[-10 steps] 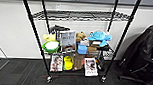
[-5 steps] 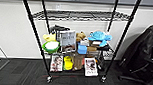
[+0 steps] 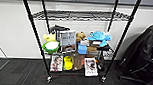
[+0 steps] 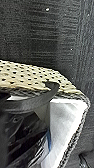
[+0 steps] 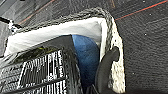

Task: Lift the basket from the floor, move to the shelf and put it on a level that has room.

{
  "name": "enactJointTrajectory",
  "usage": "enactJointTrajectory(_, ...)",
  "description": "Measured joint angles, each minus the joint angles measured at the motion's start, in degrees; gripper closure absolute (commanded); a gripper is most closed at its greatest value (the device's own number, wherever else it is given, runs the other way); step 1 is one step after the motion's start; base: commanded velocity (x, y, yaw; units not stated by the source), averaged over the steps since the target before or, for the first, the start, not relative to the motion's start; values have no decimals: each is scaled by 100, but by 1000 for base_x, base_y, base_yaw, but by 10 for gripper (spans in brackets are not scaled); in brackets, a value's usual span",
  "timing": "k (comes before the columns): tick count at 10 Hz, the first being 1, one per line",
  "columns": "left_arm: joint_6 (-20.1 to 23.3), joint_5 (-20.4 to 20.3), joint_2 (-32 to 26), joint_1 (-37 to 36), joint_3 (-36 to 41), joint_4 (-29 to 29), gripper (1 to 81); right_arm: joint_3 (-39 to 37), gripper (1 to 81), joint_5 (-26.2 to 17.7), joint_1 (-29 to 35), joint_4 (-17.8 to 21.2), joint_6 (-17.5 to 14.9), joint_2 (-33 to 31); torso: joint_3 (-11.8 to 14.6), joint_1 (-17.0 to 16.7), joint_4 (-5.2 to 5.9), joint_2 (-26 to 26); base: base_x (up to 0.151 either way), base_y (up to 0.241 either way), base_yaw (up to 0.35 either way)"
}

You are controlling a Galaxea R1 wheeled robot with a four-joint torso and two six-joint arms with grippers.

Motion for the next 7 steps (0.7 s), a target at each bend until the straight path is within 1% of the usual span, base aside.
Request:
enactJointTrajectory(1, 0, 11, -163, 27, 364, -68, 811, 127, 811, 2, -1, 196, 48, -74, 0, 0, 0, 0, 0, 0, 0)
enactJointTrajectory(2, 2, 18, -323, 52, 739, -104, 811, 308, 811, -9, -1, 312, 160, -188, 0, 2, 0, 0, 0, 0, 0)
enactJointTrajectory(5, 6, -45, -824, 90, 1858, -278, 811, 909, 811, 5, 83, 496, 491, -573, 0, -6, 0, 15, 0, 0, 0)
enactJointTrajectory(7, 5, -171, -1131, 90, 2316, -446, 811, 1307, 811, 27, 179, 540, 678, -785, -2, -159, 0, 258, 0, 0, 0)
